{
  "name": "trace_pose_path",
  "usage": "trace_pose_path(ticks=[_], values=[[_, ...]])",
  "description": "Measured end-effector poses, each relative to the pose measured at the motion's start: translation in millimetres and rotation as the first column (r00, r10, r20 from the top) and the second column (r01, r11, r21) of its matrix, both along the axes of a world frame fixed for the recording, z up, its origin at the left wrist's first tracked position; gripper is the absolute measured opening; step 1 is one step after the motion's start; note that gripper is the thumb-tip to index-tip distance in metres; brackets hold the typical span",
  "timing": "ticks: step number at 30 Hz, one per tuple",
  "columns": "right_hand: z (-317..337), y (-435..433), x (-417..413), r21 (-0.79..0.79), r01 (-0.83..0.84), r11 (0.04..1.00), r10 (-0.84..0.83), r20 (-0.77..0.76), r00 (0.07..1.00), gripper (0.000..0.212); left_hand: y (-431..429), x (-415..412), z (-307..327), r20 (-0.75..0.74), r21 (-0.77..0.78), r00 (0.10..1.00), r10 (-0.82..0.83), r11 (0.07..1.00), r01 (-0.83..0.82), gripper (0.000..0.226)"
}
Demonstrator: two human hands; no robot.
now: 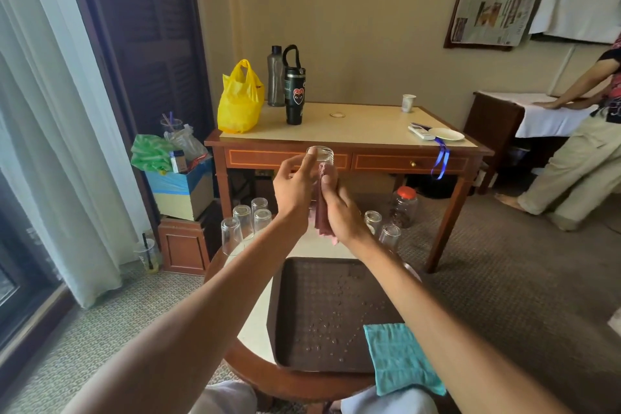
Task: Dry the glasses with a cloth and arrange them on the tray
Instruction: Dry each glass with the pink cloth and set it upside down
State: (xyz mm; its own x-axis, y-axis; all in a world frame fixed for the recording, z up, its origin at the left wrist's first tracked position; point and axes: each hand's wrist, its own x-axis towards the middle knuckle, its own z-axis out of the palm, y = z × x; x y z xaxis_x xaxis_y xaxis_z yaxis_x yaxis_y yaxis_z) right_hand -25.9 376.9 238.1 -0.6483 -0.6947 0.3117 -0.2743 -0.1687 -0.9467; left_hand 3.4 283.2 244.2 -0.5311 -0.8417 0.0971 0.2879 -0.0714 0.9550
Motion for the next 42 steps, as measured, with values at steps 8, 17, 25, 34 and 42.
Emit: trace_pose_path(ticks=[8, 17, 25, 34, 42], values=[[28, -11, -14, -0.116, 0.12, 0.986, -0.098, 0.18, 0.979, 0.054, 23, 3, -2, 0.048, -0.18, 0.998, -0.037, 0.983, 0.045, 0.03], [-4, -18, -13, -0.101, 0.157, 0.982, -0.088, 0.493, 0.866, 0.06, 24, 8, -17, 0.169, -0.347, 0.97, 0.172, 0.932, -0.105, 0.056], [-28, -16, -1, 0.0, 0.072, 0.997, -0.072, 0.048, 0.996, 0.05, 6, 6, -14, 0.09, -0.129, 0.991, 0.102, 0.988, -0.09, 0.055], [15, -19, -30, -0.092, 0.098, 0.991, -0.08, 0.183, 0.98, 0.047, 30, 6, -8, 0.084, -0.065, 0.995, -0.057, 0.996, 0.062, 0.046], [0, -22, -26, -0.043, 0.099, 0.994, -0.076, 0.383, 0.921, 0.065, 27, 6, -7, 0.237, -0.461, 0.936, 0.259, 0.878, -0.127, 0.047]])
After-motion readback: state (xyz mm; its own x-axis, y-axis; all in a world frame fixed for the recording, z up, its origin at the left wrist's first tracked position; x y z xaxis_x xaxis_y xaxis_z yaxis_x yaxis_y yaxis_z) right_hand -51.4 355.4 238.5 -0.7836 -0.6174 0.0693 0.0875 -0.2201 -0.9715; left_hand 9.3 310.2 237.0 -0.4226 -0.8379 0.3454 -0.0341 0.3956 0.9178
